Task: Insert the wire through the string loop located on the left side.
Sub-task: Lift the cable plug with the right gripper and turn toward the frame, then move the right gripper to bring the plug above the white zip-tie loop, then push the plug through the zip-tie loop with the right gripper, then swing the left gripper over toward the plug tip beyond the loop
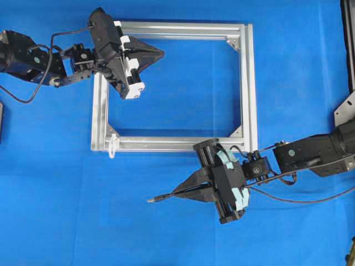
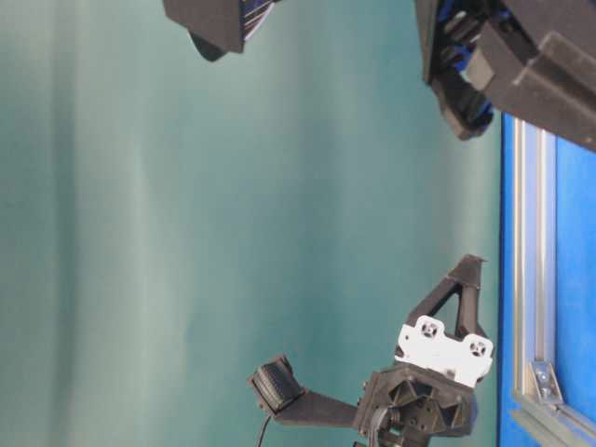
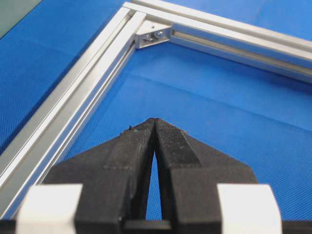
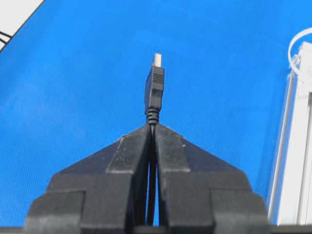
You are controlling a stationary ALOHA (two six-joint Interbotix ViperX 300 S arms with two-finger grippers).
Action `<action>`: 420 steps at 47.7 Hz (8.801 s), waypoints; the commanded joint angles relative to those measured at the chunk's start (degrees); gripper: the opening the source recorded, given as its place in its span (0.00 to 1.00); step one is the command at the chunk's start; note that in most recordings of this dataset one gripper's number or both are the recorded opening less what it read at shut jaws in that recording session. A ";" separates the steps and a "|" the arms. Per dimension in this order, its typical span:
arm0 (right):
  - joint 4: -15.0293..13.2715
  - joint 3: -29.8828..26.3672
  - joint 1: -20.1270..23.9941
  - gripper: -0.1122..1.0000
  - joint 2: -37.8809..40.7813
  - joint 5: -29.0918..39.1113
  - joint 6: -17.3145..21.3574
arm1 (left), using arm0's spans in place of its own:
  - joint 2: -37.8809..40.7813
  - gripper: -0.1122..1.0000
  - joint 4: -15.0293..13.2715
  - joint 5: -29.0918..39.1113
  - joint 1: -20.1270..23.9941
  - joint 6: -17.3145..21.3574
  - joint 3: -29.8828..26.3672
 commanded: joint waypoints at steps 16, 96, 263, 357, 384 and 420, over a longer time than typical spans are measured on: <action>-0.09 -0.35 0.00 0.10 -1.67 -0.09 0.00 | -1.85 0.10 0.09 -0.26 0.00 -0.09 -0.44; -0.09 1.93 -13.36 0.10 -1.67 0.88 -2.99 | -1.85 0.10 0.18 -0.26 0.00 -0.26 -0.35; 0.18 -11.78 -12.92 0.10 10.02 -0.18 -2.72 | -1.93 0.10 0.18 -0.09 0.00 -0.44 -0.26; 0.26 -24.35 -12.66 0.10 17.58 2.72 -2.72 | -8.53 0.10 0.18 -1.49 0.62 -0.62 9.05; 0.26 -24.08 -12.66 0.10 17.58 2.72 -2.64 | -24.87 0.10 0.18 -0.62 2.55 -0.62 27.86; 0.26 -24.17 -12.66 0.10 17.58 2.72 -2.64 | -28.04 0.10 0.35 2.29 -14.59 -0.88 28.30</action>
